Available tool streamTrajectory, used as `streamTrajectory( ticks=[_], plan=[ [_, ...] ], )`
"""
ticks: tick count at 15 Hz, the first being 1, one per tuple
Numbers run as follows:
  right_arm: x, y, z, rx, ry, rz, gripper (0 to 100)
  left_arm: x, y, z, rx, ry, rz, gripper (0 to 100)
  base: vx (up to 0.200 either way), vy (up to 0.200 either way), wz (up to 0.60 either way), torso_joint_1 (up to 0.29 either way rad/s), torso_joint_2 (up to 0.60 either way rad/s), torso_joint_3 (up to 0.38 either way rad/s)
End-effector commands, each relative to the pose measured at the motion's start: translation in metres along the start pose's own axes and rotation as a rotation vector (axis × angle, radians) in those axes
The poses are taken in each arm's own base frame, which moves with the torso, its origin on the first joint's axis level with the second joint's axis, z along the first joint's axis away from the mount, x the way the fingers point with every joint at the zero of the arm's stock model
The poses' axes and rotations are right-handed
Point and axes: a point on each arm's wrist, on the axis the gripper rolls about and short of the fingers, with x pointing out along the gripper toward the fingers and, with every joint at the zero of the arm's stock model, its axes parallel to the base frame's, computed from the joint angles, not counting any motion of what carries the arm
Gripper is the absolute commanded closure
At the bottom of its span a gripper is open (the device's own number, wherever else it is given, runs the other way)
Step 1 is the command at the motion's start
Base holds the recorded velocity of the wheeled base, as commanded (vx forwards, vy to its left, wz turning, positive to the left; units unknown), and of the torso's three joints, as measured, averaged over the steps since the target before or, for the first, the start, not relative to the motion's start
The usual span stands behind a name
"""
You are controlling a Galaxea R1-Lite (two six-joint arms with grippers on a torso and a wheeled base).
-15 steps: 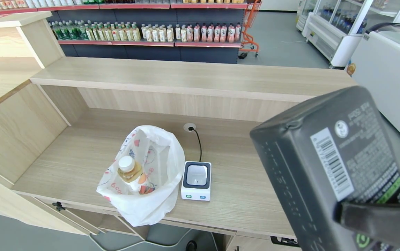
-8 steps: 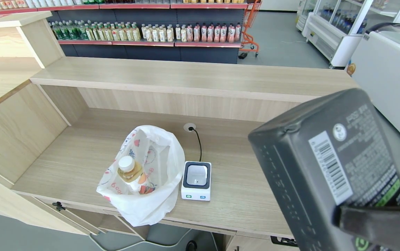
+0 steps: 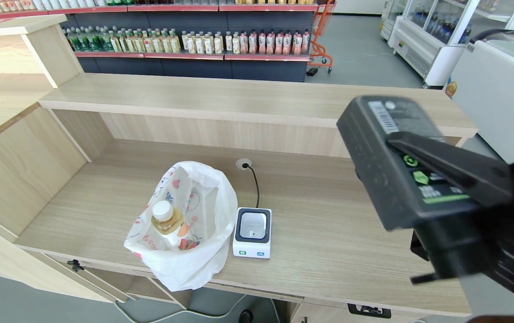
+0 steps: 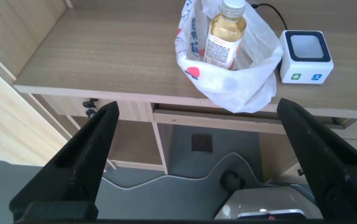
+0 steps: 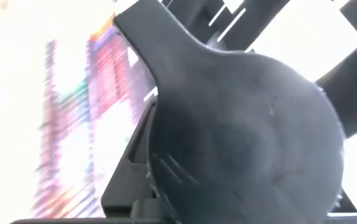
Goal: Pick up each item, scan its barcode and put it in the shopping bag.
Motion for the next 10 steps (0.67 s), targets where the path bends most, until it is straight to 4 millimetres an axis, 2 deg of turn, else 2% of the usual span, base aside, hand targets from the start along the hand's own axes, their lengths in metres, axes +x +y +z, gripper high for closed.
streamTrajectory(
  ticks=[1,2,3,4,5,6,7,9,10],
  plan=[
    [-0.023,0.027,-0.010,0.692,0.362,0.332,100,0.000,0.000,0.000,0.000,0.000,0.000,0,0.000,0.000,0.00,0.000,0.00,0.000],
    [-0.039,0.031,-0.020,0.869,0.412,0.373,100,0.000,0.000,0.000,0.000,0.000,0.000,0,0.000,0.000,0.00,0.000,0.00,0.000],
    [-0.057,0.032,-0.032,0.879,0.437,0.423,100,0.000,0.000,0.000,0.000,0.000,0.000,0,0.000,0.000,0.00,0.000,0.00,0.000],
    [-0.057,0.032,-0.032,0.879,0.437,0.423,100,0.000,0.000,0.000,0.000,0.000,0.000,0,0.000,0.000,0.00,0.000,0.00,0.000],
    [-0.070,0.028,-0.034,0.956,0.358,0.509,100,0.000,0.000,0.000,0.000,0.000,0.000,0,0.000,0.000,0.00,0.000,0.00,0.000],
    [-0.069,0.028,-0.034,1.016,0.343,0.503,100,0.000,0.000,0.000,0.000,0.000,0.000,0,0.000,0.000,0.00,0.000,0.00,0.000],
    [-0.069,0.027,-0.033,1.160,0.343,0.493,100,0.000,0.000,0.000,0.000,0.000,0.000,0,0.000,0.000,0.00,0.000,0.00,0.000],
    [-0.069,0.026,-0.034,1.484,0.447,0.436,100,0.000,0.000,0.000,0.000,0.000,0.000,0,0.000,0.000,0.00,0.000,0.00,0.000],
    [-0.069,0.024,-0.040,1.682,0.553,0.358,100,0.000,0.000,0.000,0.000,0.000,0.000,0,0.000,0.000,0.00,0.000,0.00,0.000]
  ],
)
